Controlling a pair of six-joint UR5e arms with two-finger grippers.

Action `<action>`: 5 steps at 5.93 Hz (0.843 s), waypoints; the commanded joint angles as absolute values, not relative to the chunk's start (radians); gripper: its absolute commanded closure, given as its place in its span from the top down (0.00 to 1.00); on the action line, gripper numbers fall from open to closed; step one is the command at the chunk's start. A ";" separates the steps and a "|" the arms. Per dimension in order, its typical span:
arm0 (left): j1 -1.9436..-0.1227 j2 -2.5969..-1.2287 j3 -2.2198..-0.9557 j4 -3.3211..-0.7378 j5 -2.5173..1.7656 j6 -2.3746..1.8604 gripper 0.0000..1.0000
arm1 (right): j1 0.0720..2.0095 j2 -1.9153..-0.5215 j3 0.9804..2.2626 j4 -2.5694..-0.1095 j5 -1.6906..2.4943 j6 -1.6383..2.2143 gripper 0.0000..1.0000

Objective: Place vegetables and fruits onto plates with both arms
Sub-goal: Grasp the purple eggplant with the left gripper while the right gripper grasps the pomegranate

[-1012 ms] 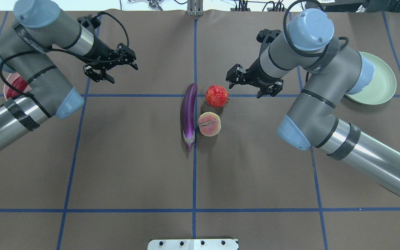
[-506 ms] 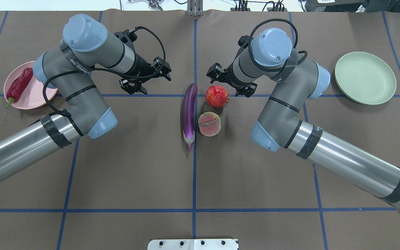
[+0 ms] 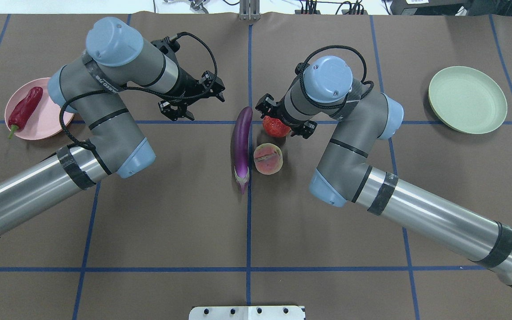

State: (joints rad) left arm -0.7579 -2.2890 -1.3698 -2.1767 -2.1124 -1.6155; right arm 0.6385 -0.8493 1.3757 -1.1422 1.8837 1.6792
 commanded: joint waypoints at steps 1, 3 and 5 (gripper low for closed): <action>-0.758 -2.292 -1.370 -2.177 -2.112 -1.624 1.00 | 0.635 -0.844 1.353 -1.141 1.850 1.681 0.97; -0.666 -2.324 -1.362 -2.177 -2.042 -1.644 1.00 | 0.647 -0.847 1.353 -1.141 1.850 1.681 0.01; -0.612 -2.342 -1.323 -2.177 -1.991 -1.632 0.98 | 0.812 -0.859 1.359 -1.146 1.979 1.636 0.00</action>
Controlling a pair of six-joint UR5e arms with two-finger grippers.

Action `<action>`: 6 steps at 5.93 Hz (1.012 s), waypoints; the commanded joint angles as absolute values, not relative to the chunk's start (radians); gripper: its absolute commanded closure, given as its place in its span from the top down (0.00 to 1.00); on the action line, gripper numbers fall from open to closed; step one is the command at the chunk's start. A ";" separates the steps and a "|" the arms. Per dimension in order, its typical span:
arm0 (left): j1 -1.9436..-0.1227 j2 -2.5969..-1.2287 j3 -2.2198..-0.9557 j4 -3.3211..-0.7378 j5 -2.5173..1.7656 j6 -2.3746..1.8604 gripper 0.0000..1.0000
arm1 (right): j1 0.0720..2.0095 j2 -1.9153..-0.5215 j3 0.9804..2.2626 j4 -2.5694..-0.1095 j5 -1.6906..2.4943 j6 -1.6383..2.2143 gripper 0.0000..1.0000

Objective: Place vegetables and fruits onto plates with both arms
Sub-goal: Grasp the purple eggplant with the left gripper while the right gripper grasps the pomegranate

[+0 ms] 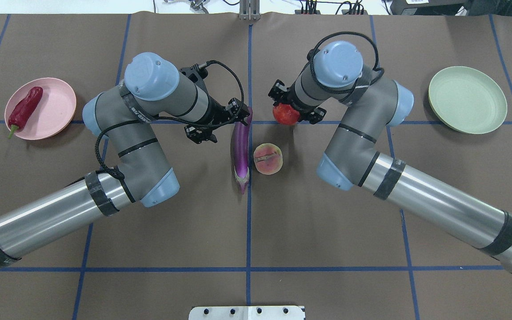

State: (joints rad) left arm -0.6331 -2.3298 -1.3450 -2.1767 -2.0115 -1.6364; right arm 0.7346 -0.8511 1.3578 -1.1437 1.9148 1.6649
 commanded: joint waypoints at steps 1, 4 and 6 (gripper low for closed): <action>-0.592 -2.406 -1.239 -2.177 -1.941 -1.629 0.94 | 0.906 -0.902 1.356 -1.149 2.040 1.537 0.00; -0.589 -2.464 -1.164 -2.099 -1.921 -1.539 0.86 | 1.084 -1.009 1.356 -1.161 2.164 1.281 0.00; -0.574 -2.517 -1.166 -1.964 -1.862 -1.470 0.69 | 1.123 -1.046 1.355 -1.166 2.174 1.194 0.00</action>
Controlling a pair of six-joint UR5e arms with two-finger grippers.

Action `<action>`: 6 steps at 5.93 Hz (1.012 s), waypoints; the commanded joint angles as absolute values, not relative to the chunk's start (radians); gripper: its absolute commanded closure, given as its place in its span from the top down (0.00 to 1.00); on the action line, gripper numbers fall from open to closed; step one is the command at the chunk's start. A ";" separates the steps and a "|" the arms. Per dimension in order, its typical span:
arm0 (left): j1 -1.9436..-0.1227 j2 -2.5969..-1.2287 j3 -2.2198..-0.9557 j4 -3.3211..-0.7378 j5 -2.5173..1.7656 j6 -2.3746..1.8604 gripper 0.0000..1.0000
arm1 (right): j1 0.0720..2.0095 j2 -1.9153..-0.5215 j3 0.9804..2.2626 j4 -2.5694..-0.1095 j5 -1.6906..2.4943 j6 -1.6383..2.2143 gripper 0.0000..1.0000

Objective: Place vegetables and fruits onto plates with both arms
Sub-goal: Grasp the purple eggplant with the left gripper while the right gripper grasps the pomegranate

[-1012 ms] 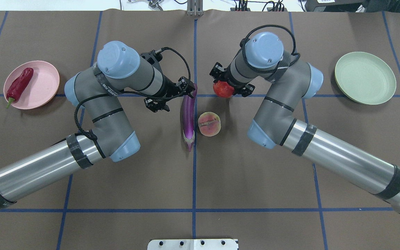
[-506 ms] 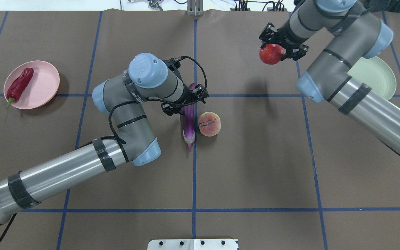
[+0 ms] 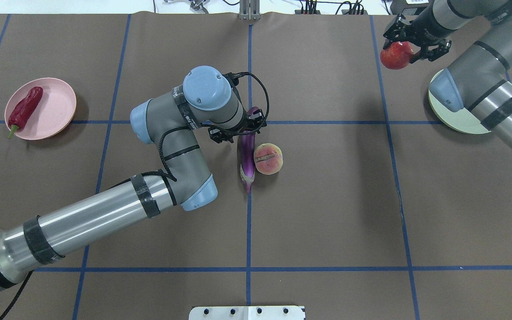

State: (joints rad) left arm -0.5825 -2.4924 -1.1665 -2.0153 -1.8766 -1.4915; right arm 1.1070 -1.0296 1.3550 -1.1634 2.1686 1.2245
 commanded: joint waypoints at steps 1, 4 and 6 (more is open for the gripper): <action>-0.552 -2.519 -1.163 -1.965 -1.839 -1.468 0.69 | 1.147 -1.074 1.353 -1.164 2.180 1.162 0.00; -0.538 -2.520 -1.161 -1.960 -1.807 -1.466 0.08 | 1.196 -1.144 1.351 -1.169 2.217 1.036 0.00; -0.578 -2.529 -1.196 -1.942 -1.807 -1.468 0.00 | 1.206 -1.204 1.333 -1.192 2.217 0.953 0.00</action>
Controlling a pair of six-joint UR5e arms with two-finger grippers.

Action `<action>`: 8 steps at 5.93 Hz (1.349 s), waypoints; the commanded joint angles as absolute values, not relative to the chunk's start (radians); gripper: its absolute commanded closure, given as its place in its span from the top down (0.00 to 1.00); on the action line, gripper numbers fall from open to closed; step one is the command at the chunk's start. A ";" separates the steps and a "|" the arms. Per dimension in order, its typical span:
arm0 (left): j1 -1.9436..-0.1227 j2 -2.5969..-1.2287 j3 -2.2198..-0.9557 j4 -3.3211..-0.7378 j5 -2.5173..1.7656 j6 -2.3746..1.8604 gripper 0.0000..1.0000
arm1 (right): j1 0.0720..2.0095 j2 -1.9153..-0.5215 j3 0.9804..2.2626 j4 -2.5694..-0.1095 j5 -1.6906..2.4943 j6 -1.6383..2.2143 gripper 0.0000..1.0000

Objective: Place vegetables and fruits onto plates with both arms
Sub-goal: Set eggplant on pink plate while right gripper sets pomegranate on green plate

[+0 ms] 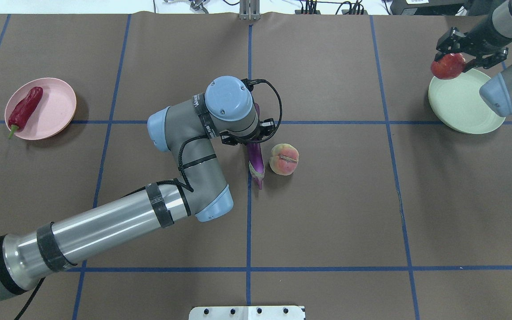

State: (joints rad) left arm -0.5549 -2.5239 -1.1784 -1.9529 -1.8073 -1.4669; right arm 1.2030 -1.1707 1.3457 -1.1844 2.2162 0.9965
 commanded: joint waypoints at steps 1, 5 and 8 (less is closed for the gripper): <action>-0.625 -2.528 -1.224 -1.925 -1.807 -1.468 0.00 | 1.209 -1.238 1.324 -1.193 2.217 0.901 0.00; -0.828 -2.263 -1.364 -1.913 -1.903 -1.463 0.00 | 1.209 -1.324 1.321 -1.186 2.215 0.781 0.98; -0.972 -1.906 -1.483 -1.928 -1.947 -1.025 0.00 | 1.207 -1.304 1.469 -1.190 2.261 0.796 1.00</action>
State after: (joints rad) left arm -0.9315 -2.0101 -1.4508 -1.9238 -1.9433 -1.1723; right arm 1.2083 -1.3089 1.3967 -1.1838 2.2416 0.7869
